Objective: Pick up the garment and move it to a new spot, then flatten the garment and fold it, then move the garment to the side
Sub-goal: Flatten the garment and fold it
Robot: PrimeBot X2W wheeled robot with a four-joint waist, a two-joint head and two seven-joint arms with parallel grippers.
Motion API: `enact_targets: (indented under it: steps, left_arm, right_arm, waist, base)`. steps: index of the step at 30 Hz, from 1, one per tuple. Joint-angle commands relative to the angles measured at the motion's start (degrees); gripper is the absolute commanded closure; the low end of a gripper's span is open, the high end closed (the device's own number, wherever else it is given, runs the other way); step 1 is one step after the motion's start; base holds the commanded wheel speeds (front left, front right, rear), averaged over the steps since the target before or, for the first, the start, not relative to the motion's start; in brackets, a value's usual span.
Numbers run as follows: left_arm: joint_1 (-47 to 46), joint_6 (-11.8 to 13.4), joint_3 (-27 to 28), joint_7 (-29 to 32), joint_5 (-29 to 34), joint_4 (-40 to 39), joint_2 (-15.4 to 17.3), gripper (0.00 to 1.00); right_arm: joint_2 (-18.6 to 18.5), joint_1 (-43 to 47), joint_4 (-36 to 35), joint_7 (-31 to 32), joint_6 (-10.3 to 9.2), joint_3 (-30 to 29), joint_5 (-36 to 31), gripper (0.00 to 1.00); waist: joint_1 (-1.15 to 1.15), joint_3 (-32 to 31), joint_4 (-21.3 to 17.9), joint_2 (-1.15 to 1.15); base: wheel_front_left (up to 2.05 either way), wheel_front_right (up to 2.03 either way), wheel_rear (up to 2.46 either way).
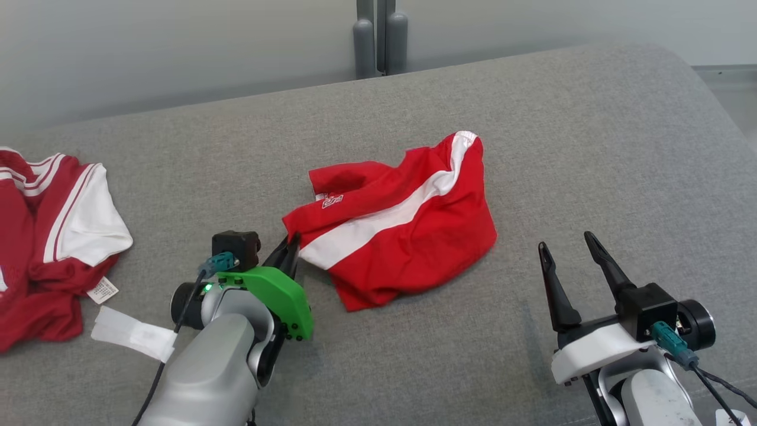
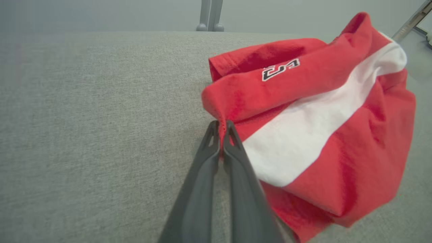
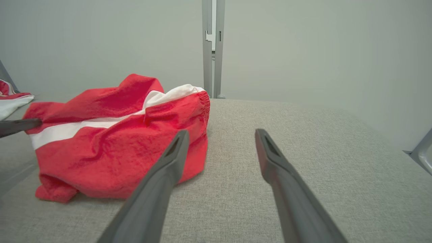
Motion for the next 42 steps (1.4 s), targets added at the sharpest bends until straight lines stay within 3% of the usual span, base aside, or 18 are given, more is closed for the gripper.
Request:
enact_targets:
  steps: [1, 6, 18, 25, 26, 27, 28, 35, 42]
  left_arm:
    - [0.3, 0.6, 0.0, 0.3, 0.3, 0.1, 1.0, 1.0]
    - [-0.8, 3.2, 0.4, 4.3, -0.2, -1.0, 3.4, 1.0]
    - [-0.7, 13.4, -1.5, 13.9, 3.8, -10.6, 12.9, 1.0]
    - [-1.4, 16.4, -2.4, 16.0, 5.1, -12.5, 13.9, 1.0]
    - [-1.5, 17.1, -2.2, 15.4, 5.1, -12.4, 13.7, 0.79]
    - [-1.5, 17.8, -2.0, 14.9, 5.2, -12.1, 13.6, 0.65]
    - [-1.5, 18.4, -1.8, 14.3, 5.3, -11.6, 13.4, 0.0]
    - [-1.2, 19.1, -0.6, 8.9, 4.8, -10.0, 12.4, 0.0]
    - [2.9, 18.1, -1.0, 1.9, 5.2, -14.9, 10.4, 0.0]
  right_arm:
    - [-0.1, 0.6, 0.2, -0.2, -0.02, 0.0, 0.6, 0.0]
    - [-0.1, 1.4, 0.4, -0.2, -0.02, -0.2, 1.1, 0.0]
    - [-0.1, 0.6, 0.1, -0.2, -0.02, 0.1, 1.7, 0.0]
    - [-0.1, -0.3, 0.4, -0.2, -0.02, 0.4, 1.1, 0.0]
    - [-0.1, -0.5, 0.5, -0.2, -0.02, 0.5, 1.0, 0.0]
    - [-0.1, -0.8, 0.6, -0.2, -0.02, 0.6, 0.9, 0.0]
    - [-0.1, -1.0, 0.7, -0.2, -0.02, 0.7, 0.9, 0.0]
    - [-0.1, -1.7, 1.5, -0.2, -0.02, 1.1, 1.9, 0.0]
    - [-0.1, -7.0, 5.3, -0.2, -0.02, 2.9, 5.9, 0.0]
  waist:
    - [0.0, -1.3, 1.2, 0.0]
    - [0.0, -2.7, 2.1, 0.0]
    - [0.0, -1.3, 0.9, 0.0]
    - [0.0, 0.8, -0.6, 0.0]
    - [0.0, 1.0, -0.9, 0.0]
    - [0.0, 1.2, -1.1, 0.0]
    - [0.0, 1.4, -1.3, 0.0]
    - [0.0, 1.3, -0.5, 0.0]
    - [0.0, -0.2, 4.9, 0.0]
  base:
    - [0.0, 0.0, 0.0]
    - [0.0, 0.0, 0.0]
    - [0.0, 0.0, 0.0]
    - [0.0, 0.0, 0.0]
    - [0.0, 0.0, 0.0]
    - [0.0, 0.0, 0.0]
    - [0.0, 0.0, 0.0]
    - [0.0, 0.0, 0.0]
    - [0.0, 0.0, 0.0]
